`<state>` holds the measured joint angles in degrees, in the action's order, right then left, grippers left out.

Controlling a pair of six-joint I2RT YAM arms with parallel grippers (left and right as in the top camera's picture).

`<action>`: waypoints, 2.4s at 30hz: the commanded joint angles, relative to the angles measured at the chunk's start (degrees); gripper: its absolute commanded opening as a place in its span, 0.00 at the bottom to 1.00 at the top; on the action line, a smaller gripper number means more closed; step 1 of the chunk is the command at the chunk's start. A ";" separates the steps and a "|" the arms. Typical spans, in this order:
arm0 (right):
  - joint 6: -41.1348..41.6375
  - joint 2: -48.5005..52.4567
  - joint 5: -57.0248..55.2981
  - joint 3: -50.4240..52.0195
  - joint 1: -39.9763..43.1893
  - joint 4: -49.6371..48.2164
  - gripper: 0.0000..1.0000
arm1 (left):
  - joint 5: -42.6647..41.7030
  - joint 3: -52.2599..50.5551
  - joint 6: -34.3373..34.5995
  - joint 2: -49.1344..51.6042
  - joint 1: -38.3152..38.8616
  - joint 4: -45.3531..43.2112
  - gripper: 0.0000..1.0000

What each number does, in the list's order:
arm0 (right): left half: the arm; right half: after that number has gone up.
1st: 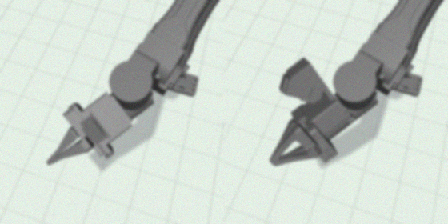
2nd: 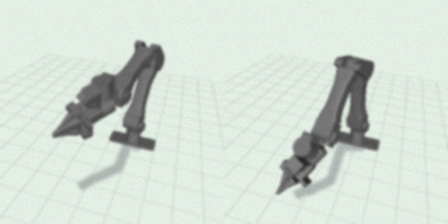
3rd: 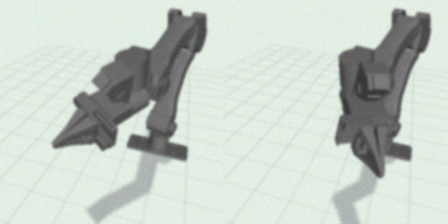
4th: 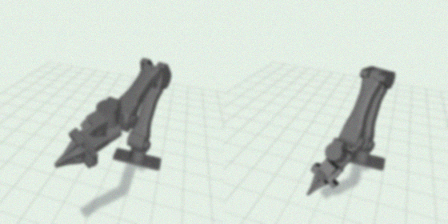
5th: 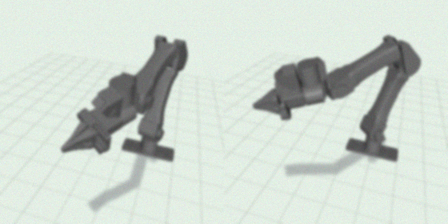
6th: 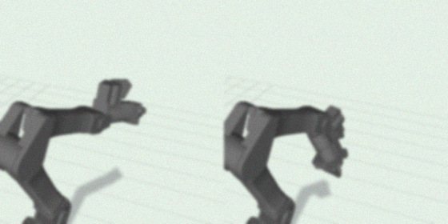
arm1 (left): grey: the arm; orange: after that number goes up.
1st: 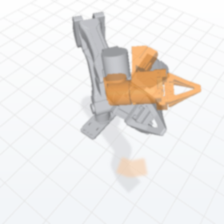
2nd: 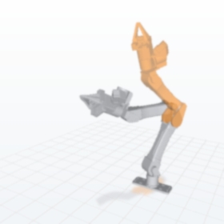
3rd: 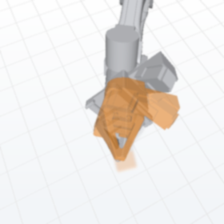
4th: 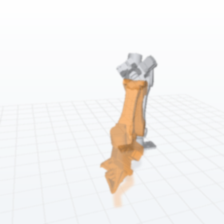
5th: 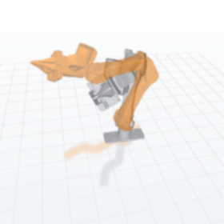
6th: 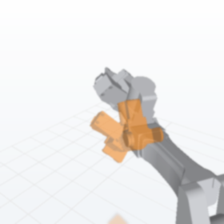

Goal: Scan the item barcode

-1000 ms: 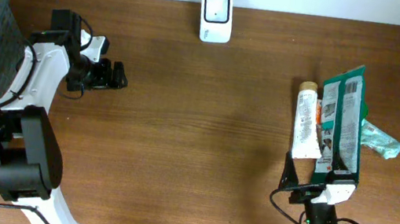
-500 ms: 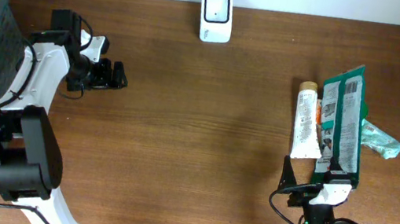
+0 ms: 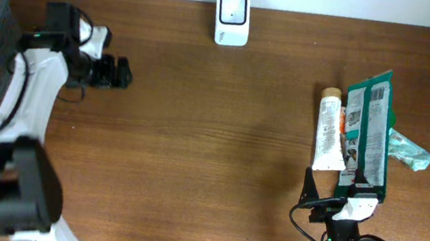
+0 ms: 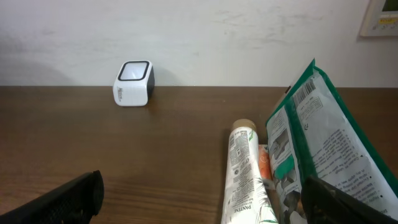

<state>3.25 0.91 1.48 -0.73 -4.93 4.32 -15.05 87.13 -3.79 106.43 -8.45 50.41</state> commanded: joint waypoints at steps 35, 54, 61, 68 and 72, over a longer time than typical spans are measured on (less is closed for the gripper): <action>0.24 -0.61 -0.68 0.42 -0.46 0.24 0.98 | 5.03 -86.62 -27.39 -106.33 4.07 -46.69 0.99; 0.24 -0.61 -0.68 0.42 -0.46 0.22 0.98 | 4.85 -86.62 -27.36 -106.14 4.07 -46.71 0.99; 0.24 -0.61 -0.68 0.42 -0.46 0.24 0.98 | 4.83 -86.62 -27.36 -106.14 4.07 -46.71 0.99; 0.24 -0.61 -0.68 0.42 -0.46 0.22 0.98 | 4.83 -86.62 -27.36 -106.14 4.07 -46.71 0.99; 0.24 -0.61 -0.68 0.42 -0.46 0.24 0.98 | 4.83 -86.62 -27.36 -106.14 4.07 -46.71 0.99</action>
<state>3.22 0.64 1.30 -0.73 -4.99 4.34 -10.63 0.64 -30.46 0.78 -4.60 3.27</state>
